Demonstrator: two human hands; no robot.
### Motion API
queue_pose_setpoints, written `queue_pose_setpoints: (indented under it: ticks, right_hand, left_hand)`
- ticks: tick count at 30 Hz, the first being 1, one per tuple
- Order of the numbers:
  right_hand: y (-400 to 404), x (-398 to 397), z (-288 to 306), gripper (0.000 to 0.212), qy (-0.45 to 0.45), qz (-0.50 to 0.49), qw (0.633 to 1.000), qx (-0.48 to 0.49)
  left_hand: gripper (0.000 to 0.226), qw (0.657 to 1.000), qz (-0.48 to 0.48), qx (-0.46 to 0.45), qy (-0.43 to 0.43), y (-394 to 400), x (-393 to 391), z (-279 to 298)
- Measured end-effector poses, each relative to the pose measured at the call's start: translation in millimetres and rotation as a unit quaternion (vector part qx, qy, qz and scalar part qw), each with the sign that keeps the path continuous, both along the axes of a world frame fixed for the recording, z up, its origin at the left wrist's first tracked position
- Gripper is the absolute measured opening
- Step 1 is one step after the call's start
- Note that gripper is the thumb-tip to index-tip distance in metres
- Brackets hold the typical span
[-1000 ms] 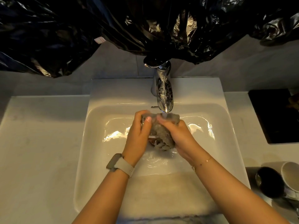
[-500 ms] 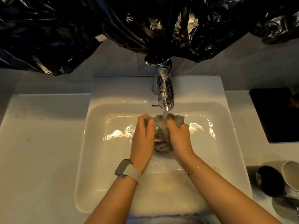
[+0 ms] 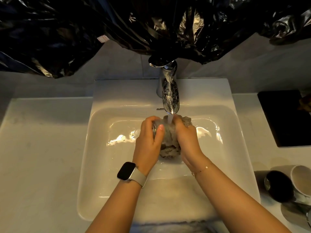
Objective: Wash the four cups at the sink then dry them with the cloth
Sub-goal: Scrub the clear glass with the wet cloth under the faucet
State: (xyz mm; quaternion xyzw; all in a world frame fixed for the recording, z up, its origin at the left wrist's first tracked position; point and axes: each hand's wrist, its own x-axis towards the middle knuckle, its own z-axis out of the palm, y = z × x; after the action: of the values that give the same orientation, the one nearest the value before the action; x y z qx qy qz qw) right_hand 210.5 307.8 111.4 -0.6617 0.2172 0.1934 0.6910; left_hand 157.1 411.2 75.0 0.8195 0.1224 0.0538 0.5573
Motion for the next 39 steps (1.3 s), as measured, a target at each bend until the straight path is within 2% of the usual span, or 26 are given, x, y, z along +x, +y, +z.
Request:
queue_pose_setpoints:
  ticks: [3,4,6,7,9,11,13,14,15,17,19,20,22,25,27,28,29,31,32,34,35,37,39]
  right_hand:
    - [-10,-8,1,0.034,-0.041,0.107,0.993,0.007]
    - [-15,-12,-1,0.030,-0.049,0.148,0.987,0.025]
    - [-22,-18,-2,0.023,-0.070,0.216,0.973,0.042]
    - [-22,-20,-4,0.022,-0.080,0.234,0.968,0.035]
    - [-17,-21,-6,0.021,-0.080,0.204,0.975,0.020]
    - [-10,-16,-6,0.019,-0.039,0.128,0.991,0.018]
    - [-6,-5,-4,0.022,0.040,0.088,0.994,0.041]
    - [-5,0,-4,0.026,0.062,0.095,0.992,0.046]
    - [-5,2,-3,0.029,0.059,0.107,0.992,0.042]
    - [-5,1,-1,0.032,0.004,0.142,0.990,0.020]
    - [-6,-8,-1,0.028,-0.042,0.187,0.981,0.010]
    - [-6,-12,0,0.026,-0.044,0.192,0.980,0.015]
    - [-5,-15,2,0.025,-0.032,0.176,0.983,0.046]
    - [1,-6,1,0.022,0.003,0.109,0.991,0.078]
    - [7,3,2,0.025,0.039,0.056,0.997,0.033]
    - [8,6,0,0.029,0.036,0.048,0.998,0.002]
    - [8,9,-1,0.032,0.018,0.058,0.998,-0.029]
    - [3,6,3,0.035,-0.048,0.126,0.988,-0.073]
    - [-1,2,5,0.035,-0.077,0.179,0.979,-0.064]
    - [-8,-7,4,0.028,-0.092,0.281,0.955,-0.014]
    - [-10,-9,3,0.023,-0.086,0.302,0.949,0.010]
    - [-9,-12,3,0.017,-0.089,0.278,0.956,0.027]
    - [0,-11,4,0.013,-0.089,0.186,0.978,0.022]
  left_hand:
    - [0.032,0.995,0.015,-0.090,0.027,7,2,-4]
    - [0.039,0.987,0.022,-0.146,0.068,12,4,-1]
    - [0.060,0.948,0.006,-0.268,0.174,21,8,5]
    - [0.065,0.933,-0.010,-0.289,0.213,23,9,8]
    - [0.051,0.940,-0.003,-0.254,0.226,20,9,11]
    - [0.031,0.977,0.023,-0.155,0.147,13,6,7]
    - [0.030,0.996,-0.017,-0.051,0.069,11,0,-2]
    - [0.031,0.997,-0.031,-0.040,0.049,11,-3,-5]
    - [0.031,0.997,-0.034,-0.062,0.043,12,-4,-4]
    - [0.036,0.980,0.005,-0.185,0.073,15,-2,2]
    - [0.063,0.952,0.047,-0.274,0.130,18,7,7]
    - [0.071,0.948,0.058,-0.276,0.151,18,10,9]
    - [0.061,0.954,0.093,-0.243,0.151,17,14,8]
    - [0.027,0.983,0.095,-0.154,0.041,13,2,4]
    - [0.029,0.997,0.045,-0.067,-0.016,8,-8,0]
    - [0.031,0.998,0.028,-0.057,-0.020,6,-11,-1]
    - [0.031,0.997,0.021,-0.073,-0.005,6,-11,-2]
    - [0.027,0.980,0.044,-0.185,0.060,9,-8,0]
    - [0.030,0.966,0.062,-0.234,0.093,13,-5,-1]
    - [0.036,0.958,0.074,-0.248,0.125,23,0,0]
    - [0.034,0.961,0.077,-0.235,0.122,25,1,3]
    - [0.024,0.970,0.088,-0.205,0.100,25,1,6]
    - [0.017,0.980,0.082,-0.169,0.071,18,-1,8]
